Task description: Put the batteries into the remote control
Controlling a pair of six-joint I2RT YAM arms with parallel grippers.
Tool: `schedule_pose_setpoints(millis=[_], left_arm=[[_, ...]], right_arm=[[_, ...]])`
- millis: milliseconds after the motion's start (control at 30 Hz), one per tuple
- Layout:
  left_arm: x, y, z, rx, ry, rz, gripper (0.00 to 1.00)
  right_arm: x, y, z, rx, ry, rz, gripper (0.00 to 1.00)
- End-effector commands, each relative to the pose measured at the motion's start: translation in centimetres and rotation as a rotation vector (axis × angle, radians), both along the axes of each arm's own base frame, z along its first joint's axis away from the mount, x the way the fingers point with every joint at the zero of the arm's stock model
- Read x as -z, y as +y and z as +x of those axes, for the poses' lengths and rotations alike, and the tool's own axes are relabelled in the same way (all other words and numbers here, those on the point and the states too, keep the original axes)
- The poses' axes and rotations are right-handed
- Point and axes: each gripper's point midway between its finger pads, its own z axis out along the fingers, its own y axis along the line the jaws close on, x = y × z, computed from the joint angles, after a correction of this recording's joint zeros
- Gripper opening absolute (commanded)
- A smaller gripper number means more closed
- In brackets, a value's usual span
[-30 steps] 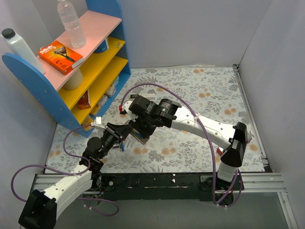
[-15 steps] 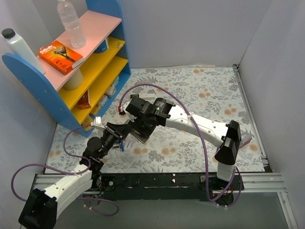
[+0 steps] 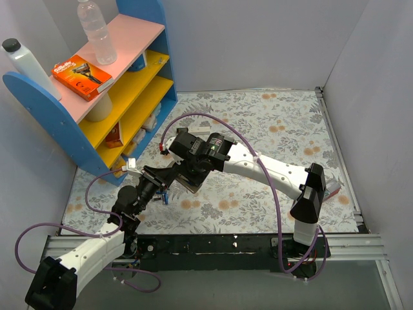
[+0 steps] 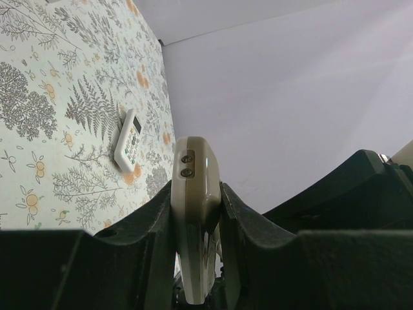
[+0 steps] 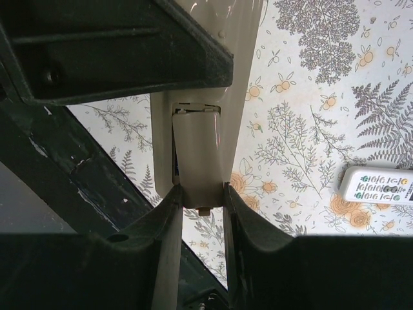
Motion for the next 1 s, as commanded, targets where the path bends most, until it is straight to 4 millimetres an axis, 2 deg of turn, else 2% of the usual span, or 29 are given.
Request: schedule_pose_setpoints(millis=[0,167,533,967], left_arm=[[6.6,1.0,-1.4,-0.012,0.112,0.070,0.00],[6.8,1.1,-1.2,-0.022,0.121,0.080,0.00],[6.1,1.1,-1.3,-0.021,0.100,0.070,0.00],[6.5,1.1,-1.1,-0.027,0.117,0.078,0.00]], right_arm=[[-1.4,1.2,0.9,0.018,-0.048,0.057,0.11],[-2.0,1.4,0.9,0.013,-0.066,0.081,0.10],[-0.4,1.2,0.7,0.013,-0.045,0.035,0.10],[-0.5,1.4,-0.3,-0.015,-0.008,0.045,0.10]])
